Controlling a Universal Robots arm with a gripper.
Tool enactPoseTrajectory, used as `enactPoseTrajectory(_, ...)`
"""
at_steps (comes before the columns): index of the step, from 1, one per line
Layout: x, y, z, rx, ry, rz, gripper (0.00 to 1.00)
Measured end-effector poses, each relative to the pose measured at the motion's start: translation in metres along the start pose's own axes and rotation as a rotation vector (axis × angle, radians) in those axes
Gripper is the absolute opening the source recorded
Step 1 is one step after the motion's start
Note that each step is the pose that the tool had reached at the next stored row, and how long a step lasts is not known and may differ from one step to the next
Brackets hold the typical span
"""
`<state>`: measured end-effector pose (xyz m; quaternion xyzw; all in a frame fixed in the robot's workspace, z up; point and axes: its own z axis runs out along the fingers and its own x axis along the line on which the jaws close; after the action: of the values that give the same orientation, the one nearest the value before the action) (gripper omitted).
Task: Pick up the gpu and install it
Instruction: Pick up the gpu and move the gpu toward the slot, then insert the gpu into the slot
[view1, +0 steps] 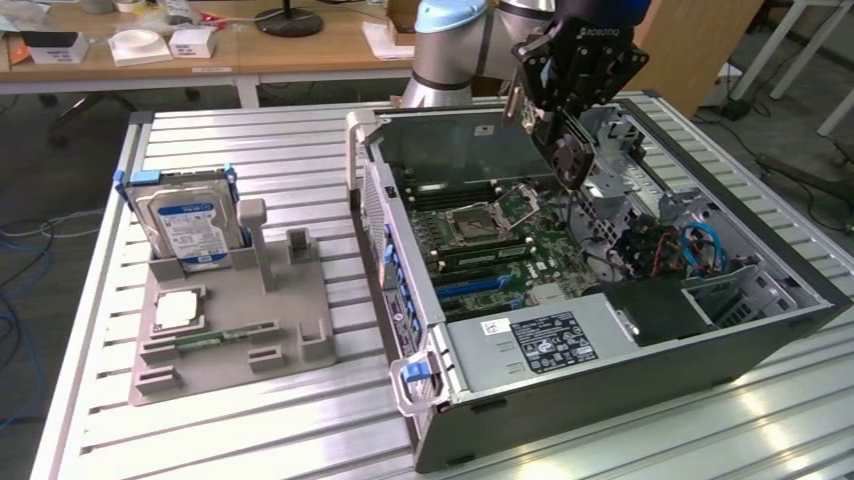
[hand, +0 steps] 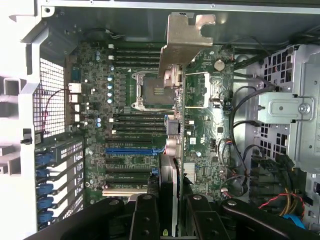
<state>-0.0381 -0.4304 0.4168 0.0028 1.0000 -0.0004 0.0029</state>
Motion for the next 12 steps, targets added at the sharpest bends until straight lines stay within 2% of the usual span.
enactPoseTrajectory(8, 0.0000, -0.0001, 0.0002, -0.0001, 0.0000, -0.004, 0.27)
enactPoseTrajectory(12, 0.0002, -0.0004, 0.0003, -0.0003, -0.0001, -0.043, 0.27)
